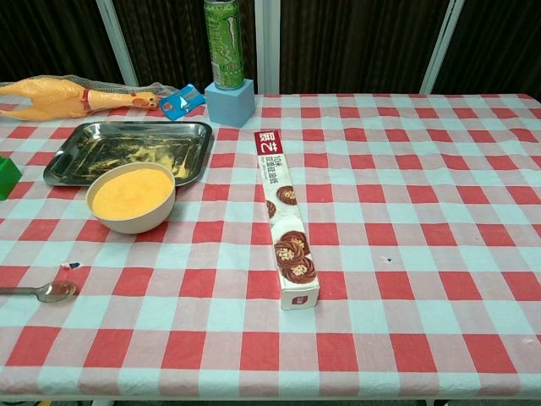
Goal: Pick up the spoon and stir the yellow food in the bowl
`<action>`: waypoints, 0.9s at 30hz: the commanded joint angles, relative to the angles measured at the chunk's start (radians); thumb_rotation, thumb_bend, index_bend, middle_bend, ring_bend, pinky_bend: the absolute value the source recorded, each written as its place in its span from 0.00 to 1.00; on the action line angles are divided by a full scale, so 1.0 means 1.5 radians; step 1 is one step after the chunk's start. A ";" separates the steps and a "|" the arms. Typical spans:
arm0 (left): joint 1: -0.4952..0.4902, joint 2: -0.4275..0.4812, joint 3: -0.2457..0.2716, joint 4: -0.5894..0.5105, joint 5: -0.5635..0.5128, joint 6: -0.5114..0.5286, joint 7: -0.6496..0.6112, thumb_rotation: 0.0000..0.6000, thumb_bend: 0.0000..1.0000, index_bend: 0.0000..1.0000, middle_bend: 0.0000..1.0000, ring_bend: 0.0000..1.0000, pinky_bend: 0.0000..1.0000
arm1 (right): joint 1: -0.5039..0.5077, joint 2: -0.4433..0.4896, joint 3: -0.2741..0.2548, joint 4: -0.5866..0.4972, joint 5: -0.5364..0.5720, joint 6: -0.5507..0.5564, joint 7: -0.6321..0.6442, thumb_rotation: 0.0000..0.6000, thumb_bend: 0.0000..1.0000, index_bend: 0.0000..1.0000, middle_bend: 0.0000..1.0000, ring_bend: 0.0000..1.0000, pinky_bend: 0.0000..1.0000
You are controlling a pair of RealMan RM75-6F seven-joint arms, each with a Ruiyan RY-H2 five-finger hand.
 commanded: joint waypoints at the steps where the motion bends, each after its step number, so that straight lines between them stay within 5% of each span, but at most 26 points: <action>1: 0.001 0.000 0.000 0.000 0.000 0.000 0.000 1.00 0.13 0.29 0.19 0.14 0.16 | 0.001 0.001 0.000 -0.001 0.000 -0.001 -0.002 1.00 0.25 0.00 0.11 0.00 0.00; 19: -0.024 0.001 -0.002 0.020 -0.016 -0.065 -0.060 1.00 0.13 0.30 0.21 0.15 0.18 | -0.002 0.007 0.000 -0.004 -0.004 0.009 -0.003 1.00 0.25 0.00 0.11 0.00 0.00; 27: -0.083 -0.012 0.002 0.064 -0.034 -0.193 -0.122 1.00 0.13 0.44 0.54 0.50 0.70 | 0.006 0.005 0.001 -0.004 -0.003 -0.003 -0.004 1.00 0.25 0.00 0.11 0.00 0.00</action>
